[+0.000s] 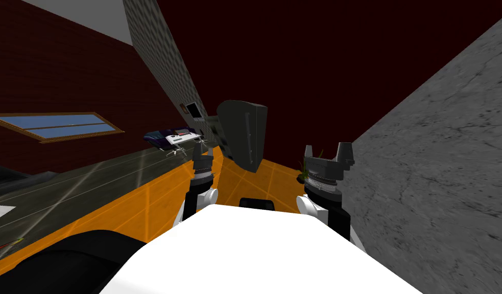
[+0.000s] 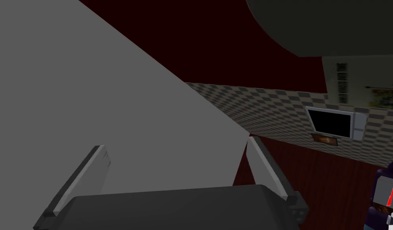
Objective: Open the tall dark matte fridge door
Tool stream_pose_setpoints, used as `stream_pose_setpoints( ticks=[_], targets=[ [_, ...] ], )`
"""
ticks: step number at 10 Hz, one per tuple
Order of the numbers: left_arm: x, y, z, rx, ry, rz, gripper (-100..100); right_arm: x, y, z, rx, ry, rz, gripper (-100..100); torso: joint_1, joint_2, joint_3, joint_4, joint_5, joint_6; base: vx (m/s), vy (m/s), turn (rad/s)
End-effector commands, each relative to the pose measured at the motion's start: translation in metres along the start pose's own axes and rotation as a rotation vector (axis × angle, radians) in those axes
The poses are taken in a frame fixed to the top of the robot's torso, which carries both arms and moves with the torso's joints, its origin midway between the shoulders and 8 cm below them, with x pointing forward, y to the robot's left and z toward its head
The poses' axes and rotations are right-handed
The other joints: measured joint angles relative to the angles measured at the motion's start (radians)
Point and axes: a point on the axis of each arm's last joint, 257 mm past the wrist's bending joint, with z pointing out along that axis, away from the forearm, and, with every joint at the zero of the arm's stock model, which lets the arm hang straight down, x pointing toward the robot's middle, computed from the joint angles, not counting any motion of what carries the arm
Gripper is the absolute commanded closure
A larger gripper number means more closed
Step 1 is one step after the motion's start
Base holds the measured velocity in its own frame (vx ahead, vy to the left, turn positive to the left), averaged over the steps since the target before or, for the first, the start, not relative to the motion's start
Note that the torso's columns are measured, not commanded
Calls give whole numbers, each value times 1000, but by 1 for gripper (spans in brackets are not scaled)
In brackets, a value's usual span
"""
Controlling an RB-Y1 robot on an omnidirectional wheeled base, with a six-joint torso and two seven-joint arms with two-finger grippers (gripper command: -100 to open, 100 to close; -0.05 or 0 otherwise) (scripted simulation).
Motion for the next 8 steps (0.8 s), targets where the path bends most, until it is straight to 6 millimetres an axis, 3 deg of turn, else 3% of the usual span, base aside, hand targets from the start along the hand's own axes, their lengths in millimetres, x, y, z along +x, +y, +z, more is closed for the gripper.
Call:
stream_pose_setpoints(
  ticks=[1,8],
  targets=[
    [0,0,0,0,0,0,0,0,0,0,0,0,0,0,0,41,-82,41,0,0,0,0,0],
    [0,0,0,0,0,0,0,0,0,0,0,0,0,0,0,544,-1087,544,0,0,0,0,0]
  ],
)
